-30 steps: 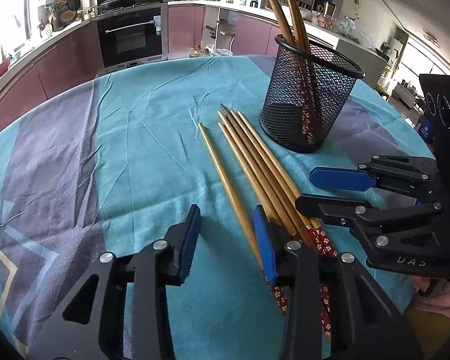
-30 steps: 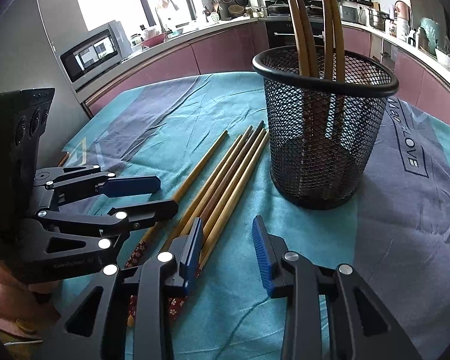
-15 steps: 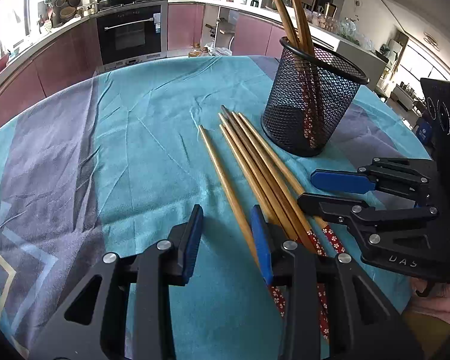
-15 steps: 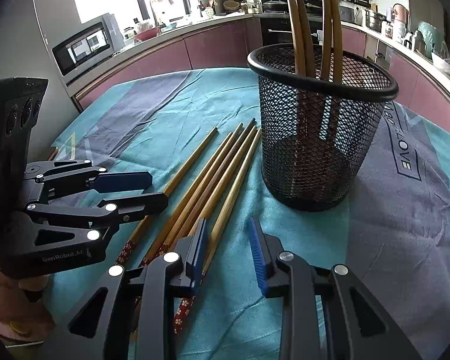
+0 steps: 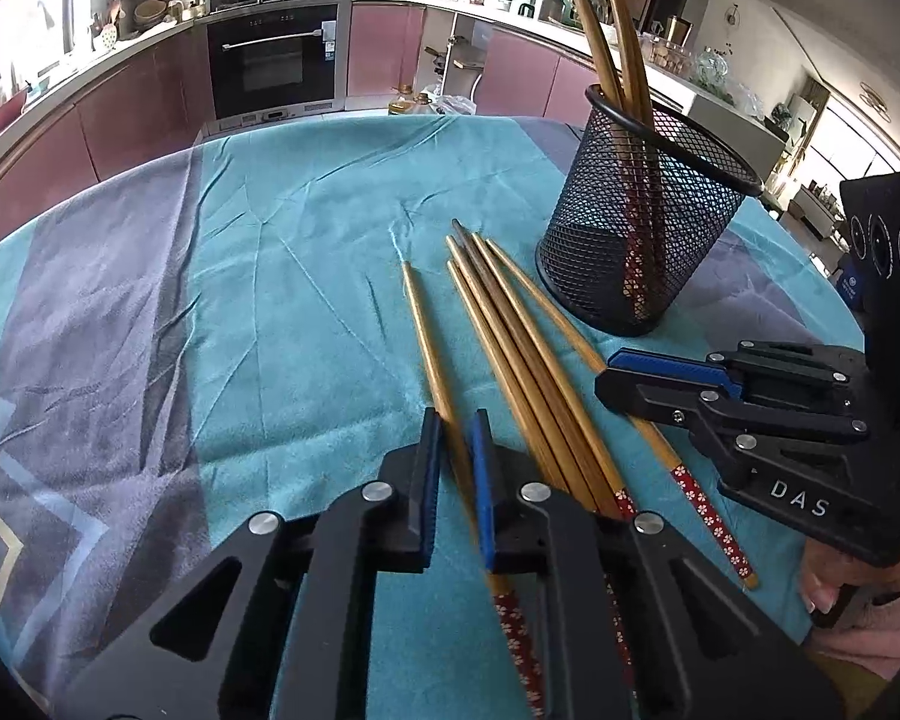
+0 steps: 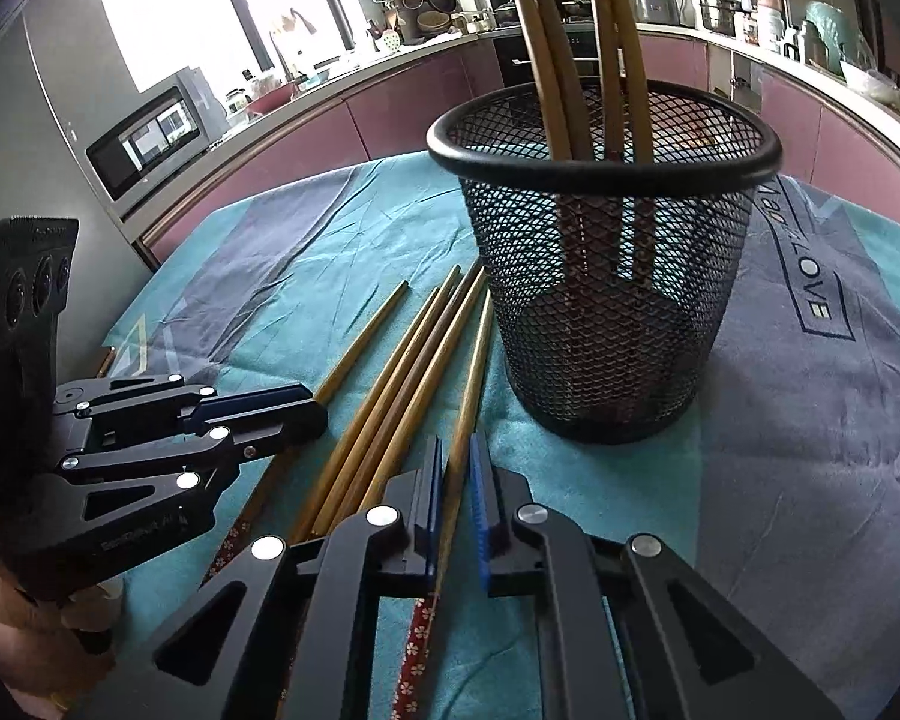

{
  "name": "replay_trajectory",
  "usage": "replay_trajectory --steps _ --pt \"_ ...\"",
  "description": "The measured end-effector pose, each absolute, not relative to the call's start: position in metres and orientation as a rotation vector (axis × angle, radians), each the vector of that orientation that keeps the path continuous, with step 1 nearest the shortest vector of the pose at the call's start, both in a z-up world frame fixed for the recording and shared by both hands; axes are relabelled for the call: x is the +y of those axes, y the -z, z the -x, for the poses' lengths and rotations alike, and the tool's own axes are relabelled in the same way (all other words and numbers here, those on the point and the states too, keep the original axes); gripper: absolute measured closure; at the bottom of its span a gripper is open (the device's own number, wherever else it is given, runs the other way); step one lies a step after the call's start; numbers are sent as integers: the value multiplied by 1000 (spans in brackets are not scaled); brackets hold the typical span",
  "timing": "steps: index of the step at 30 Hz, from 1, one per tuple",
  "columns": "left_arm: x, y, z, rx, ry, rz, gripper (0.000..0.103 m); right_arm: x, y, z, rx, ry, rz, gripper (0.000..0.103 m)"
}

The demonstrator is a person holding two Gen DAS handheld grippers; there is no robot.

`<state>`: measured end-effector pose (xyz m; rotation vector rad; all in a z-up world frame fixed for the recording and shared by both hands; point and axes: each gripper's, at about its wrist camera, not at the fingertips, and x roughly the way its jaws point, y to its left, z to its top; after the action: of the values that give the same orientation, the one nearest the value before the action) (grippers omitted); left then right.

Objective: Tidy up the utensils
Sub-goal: 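Reach the left gripper to the chopstick row and grasp one while the right gripper grasps another, then lift the chopstick upright with the left gripper while the right gripper lifts its chopstick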

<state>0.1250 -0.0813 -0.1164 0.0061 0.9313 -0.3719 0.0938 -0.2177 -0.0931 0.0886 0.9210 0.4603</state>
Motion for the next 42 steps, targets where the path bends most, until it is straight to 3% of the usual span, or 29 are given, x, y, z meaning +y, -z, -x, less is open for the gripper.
replay_trajectory --steps 21,26,31,42 --pt "-83 119 -117 959 442 -8 95 -214 91 -85 943 -549 -48 94" --pt "-88 117 -125 969 469 -23 90 -214 91 -92 942 -550 -38 94" --pt "-89 116 -127 970 457 -34 95 -215 90 -92 934 -560 -47 97" --pt "-78 71 -114 865 542 46 96 -243 45 -71 791 -581 -104 97"
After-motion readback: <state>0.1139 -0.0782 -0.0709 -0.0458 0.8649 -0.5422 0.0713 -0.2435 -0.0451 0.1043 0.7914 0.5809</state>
